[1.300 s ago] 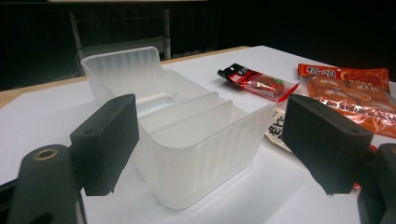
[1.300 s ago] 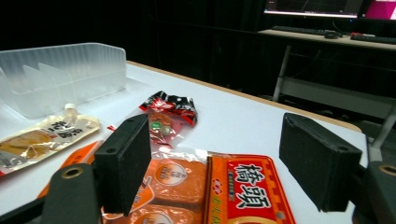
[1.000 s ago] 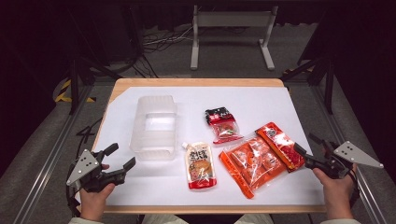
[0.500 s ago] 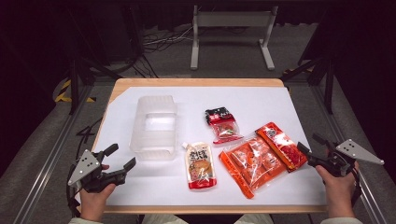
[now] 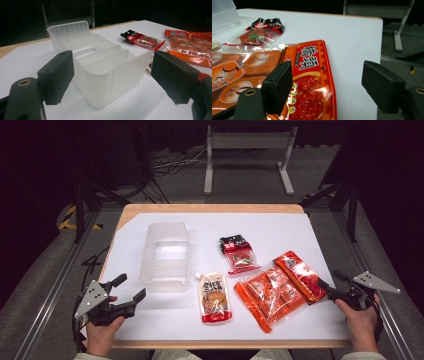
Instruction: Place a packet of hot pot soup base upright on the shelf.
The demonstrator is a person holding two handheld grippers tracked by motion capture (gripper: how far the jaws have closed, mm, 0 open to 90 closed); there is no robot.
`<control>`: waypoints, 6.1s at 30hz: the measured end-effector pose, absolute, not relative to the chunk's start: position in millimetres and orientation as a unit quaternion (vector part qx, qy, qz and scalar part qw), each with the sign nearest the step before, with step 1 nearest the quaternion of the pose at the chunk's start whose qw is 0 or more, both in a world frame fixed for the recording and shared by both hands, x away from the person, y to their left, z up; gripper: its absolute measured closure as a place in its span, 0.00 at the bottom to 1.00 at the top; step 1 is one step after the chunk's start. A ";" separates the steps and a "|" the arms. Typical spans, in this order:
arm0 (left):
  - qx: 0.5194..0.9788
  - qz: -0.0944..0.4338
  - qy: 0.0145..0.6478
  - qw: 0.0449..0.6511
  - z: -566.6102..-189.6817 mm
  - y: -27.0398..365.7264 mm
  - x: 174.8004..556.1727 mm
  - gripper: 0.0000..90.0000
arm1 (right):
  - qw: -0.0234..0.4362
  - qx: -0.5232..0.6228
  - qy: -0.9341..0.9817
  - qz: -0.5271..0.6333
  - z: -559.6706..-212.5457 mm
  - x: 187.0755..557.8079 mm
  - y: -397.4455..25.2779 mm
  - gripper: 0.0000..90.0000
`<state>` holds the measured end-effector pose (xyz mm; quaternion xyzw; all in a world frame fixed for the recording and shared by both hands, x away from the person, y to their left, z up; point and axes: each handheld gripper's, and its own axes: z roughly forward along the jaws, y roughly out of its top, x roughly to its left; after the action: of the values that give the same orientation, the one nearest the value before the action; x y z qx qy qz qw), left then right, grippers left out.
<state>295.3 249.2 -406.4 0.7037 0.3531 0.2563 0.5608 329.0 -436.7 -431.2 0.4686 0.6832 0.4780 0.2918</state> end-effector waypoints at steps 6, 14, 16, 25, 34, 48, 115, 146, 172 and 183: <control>0.708 0.256 0.351 0.557 -406.8 246.3 297.8 0.22 | 0.261 0.480 0.694 0.470 -437.0 330.9 -439.8 0.29; 0.711 0.259 0.349 0.553 -407.2 244.4 299.2 0.22 | 0.216 0.494 0.713 0.448 -438.5 334.6 -435.0 0.30; 0.711 0.261 0.350 0.552 -407.2 244.2 299.2 0.22 | 0.195 0.499 0.719 0.442 -438.9 336.4 -434.1 0.28; 0.712 0.264 0.349 0.549 -407.6 243.7 298.8 0.22 | 0.161 0.510 0.731 0.424 -441.2 340.9 -429.7 0.27; 0.713 0.267 0.348 0.547 -407.5 243.4 298.2 0.22 | 0.134 0.502 0.733 0.439 -440.7 342.3 -425.9 0.33; 0.713 0.266 0.349 0.547 -407.7 242.6 298.3 0.22 | 0.147 0.461 0.739 0.468 -430.1 337.3 -411.5 0.41; 0.711 0.254 0.343 0.559 -389.7 227.5 308.3 0.21 | 0.114 0.472 0.745 0.458 -387.3 351.4 -402.2 1.00; 0.723 0.263 0.333 0.544 -363.1 212.1 316.7 0.27 | 0.107 0.354 0.772 0.516 -295.9 329.0 -347.9 1.00; 0.727 0.193 0.304 0.585 -368.9 197.1 339.3 0.28 | 0.094 0.298 0.783 0.538 -253.4 332.1 -327.0 1.00; 0.754 0.168 0.290 0.565 -370.6 178.9 346.2 0.23 | 0.098 0.273 0.789 0.543 -234.8 337.2 -315.6 1.00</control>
<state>346.2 178.9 -370.6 0.7537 0.2901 0.1675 0.5654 337.2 -315.6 -234.8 0.2726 0.7886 0.5425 0.0975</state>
